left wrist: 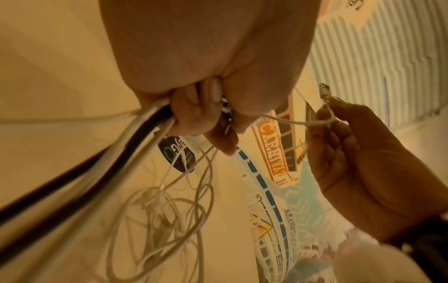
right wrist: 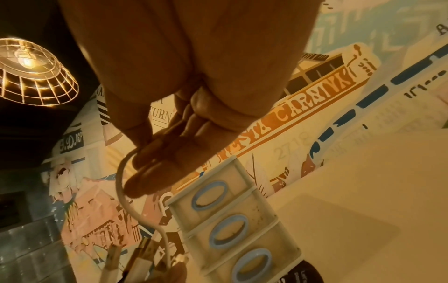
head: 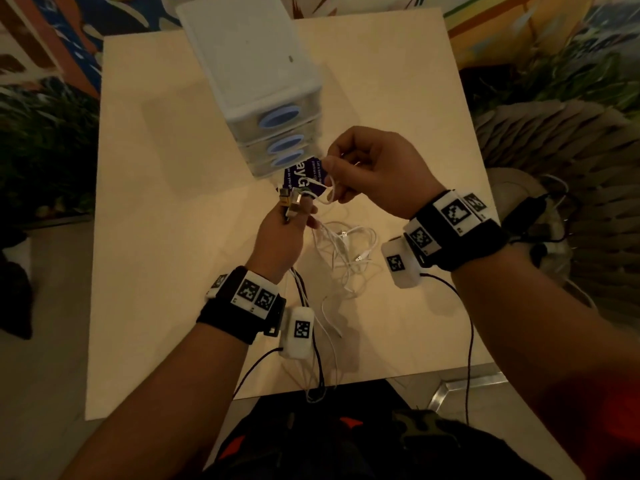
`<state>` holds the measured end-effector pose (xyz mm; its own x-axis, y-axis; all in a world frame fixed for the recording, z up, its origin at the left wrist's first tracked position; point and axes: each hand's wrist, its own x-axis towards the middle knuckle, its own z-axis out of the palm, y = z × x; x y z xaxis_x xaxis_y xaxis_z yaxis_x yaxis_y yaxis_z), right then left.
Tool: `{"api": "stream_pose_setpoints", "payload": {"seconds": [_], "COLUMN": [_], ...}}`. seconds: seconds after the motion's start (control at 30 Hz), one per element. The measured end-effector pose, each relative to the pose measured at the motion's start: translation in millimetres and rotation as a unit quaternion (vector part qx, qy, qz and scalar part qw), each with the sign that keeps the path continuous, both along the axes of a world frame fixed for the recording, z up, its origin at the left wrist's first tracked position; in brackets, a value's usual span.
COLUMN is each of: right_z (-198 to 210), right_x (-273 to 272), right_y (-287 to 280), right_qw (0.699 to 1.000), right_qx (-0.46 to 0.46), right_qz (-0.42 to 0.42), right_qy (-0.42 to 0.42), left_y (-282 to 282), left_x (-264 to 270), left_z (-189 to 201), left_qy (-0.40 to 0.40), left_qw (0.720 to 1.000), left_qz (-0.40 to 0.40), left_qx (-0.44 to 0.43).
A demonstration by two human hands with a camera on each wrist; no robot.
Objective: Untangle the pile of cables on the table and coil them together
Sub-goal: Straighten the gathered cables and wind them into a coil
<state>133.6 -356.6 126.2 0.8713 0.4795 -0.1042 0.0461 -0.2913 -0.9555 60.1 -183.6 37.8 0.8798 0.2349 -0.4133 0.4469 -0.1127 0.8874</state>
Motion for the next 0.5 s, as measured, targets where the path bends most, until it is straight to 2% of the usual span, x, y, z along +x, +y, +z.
{"api": "stream_pose_setpoints", "payload": {"seconds": [0.1,0.17,0.23,0.33,0.4,0.5], "right_z": [-14,-31,-53,-81,-91,-98], "right_x": [-2,-6,-12,-24,-30,-33], "right_y": [-3,-12,-21,-29,-26,-18], "right_qw": [1.0,0.998,0.989,0.951,0.941,0.943], "right_qx": [0.008,-0.03,-0.141,-0.304,-0.326,-0.323], "right_qz": [-0.022,-0.044,-0.029,0.052,0.076,0.074], "right_qy": [0.01,0.02,0.02,0.025,0.044,0.04], "left_y": [6,10,14,18,20,22], "left_x": [-1,-3,-7,-11,-13,-16], "left_z": [0,2,5,7,7,6], "left_qy": [0.023,0.029,0.03,0.035,0.044,0.05], "left_qw": [0.998,0.993,0.987,0.979,0.974,0.966], "left_qz": [0.028,0.04,0.037,0.036,0.039,0.037], "left_qx": [-0.056,-0.105,-0.152,-0.197,-0.221,-0.25]}}
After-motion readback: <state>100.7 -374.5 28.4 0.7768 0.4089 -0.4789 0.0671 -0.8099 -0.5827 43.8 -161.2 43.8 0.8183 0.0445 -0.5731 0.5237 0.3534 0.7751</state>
